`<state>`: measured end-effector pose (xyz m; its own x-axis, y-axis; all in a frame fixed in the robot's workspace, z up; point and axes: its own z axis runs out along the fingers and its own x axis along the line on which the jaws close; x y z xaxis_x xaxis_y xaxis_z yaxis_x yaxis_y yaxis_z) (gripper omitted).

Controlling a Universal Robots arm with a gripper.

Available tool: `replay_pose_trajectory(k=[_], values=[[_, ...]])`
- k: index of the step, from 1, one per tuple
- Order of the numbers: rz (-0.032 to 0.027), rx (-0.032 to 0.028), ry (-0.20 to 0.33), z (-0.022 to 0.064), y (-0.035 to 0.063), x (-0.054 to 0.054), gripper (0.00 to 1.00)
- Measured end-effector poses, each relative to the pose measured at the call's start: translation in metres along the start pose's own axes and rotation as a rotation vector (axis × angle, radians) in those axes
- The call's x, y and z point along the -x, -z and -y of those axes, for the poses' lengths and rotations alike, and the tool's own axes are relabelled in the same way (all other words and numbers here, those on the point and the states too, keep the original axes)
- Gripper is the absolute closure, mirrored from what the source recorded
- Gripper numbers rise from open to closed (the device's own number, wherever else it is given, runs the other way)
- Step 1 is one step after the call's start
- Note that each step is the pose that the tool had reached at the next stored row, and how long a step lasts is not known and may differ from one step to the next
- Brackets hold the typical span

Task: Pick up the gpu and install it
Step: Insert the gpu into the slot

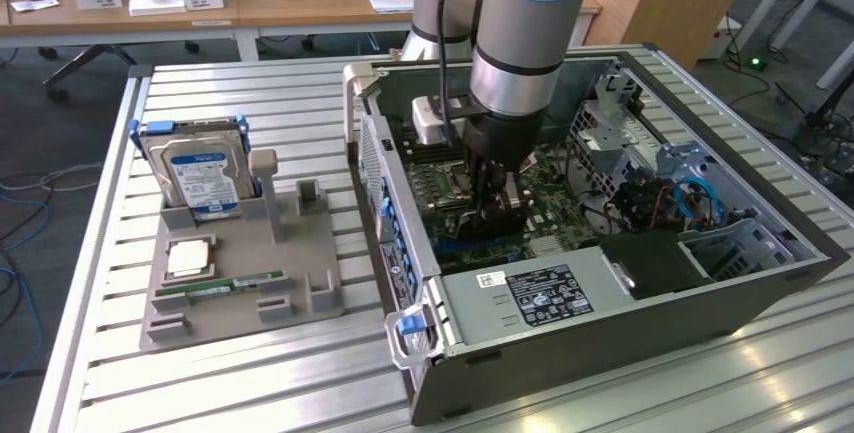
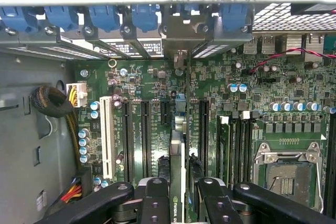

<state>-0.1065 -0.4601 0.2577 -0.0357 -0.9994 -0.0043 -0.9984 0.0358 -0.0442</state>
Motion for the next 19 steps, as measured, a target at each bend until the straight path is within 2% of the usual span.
replay_pose_trajectory(k=[19], values=[[-0.0002, 0.0002, 0.0, -0.0002, -0.0018, 0.0003, 0.75]])
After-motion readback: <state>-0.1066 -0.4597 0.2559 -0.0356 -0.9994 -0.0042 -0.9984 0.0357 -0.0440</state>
